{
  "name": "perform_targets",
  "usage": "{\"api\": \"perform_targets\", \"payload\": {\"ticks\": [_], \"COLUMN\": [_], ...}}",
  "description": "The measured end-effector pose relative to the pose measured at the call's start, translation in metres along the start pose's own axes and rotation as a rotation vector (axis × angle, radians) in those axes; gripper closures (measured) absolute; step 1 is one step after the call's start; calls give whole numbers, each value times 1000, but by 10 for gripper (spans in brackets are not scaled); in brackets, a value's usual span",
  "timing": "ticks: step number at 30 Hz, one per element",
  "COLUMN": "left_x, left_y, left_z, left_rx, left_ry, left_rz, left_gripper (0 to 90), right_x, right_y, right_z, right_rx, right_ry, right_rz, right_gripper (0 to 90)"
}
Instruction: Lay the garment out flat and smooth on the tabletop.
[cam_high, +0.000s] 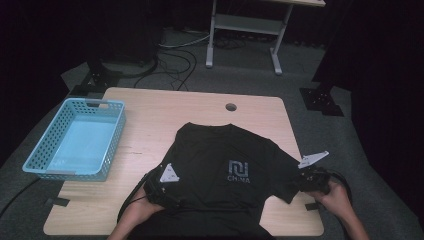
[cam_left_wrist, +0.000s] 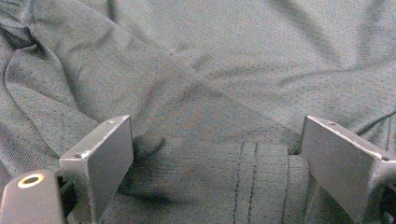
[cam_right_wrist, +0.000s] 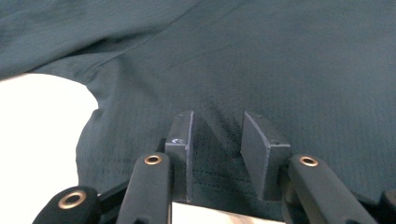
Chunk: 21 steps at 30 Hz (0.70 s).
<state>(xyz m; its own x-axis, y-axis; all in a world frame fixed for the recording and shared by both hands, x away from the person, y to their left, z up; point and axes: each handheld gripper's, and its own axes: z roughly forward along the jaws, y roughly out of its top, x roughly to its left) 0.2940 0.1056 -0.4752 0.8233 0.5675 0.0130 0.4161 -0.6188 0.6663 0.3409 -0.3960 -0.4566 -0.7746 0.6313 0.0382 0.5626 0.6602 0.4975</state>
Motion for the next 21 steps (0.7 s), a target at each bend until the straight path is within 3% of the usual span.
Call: {"api": "perform_targets", "payload": {"ticks": [4, 7, 11, 15, 21], "left_x": [1, 3, 2, -1, -6], "left_y": [0, 1, 2, 3, 5], "left_z": [0, -1, -2, -3, -8], "left_rx": [-5, -3, -3, -10, -21], "left_ry": [-8, -21, -29, -62, -115], "left_rz": [0, -9, 2, 38, 101], "left_gripper": [98, 99, 101, 132, 245], "right_x": [-2, 5, 26, 48, 73], "right_y": [-1, 4, 17, 29, 44], "right_z": [-2, -5, -3, 3, 15], "right_rx": [13, -23, -57, -84, -104], "right_ry": [-23, -11, 7, 38, 83], "right_rz": [34, 33, -24, -83, -116], "right_gripper": [574, 530, 480, 451, 433]}}
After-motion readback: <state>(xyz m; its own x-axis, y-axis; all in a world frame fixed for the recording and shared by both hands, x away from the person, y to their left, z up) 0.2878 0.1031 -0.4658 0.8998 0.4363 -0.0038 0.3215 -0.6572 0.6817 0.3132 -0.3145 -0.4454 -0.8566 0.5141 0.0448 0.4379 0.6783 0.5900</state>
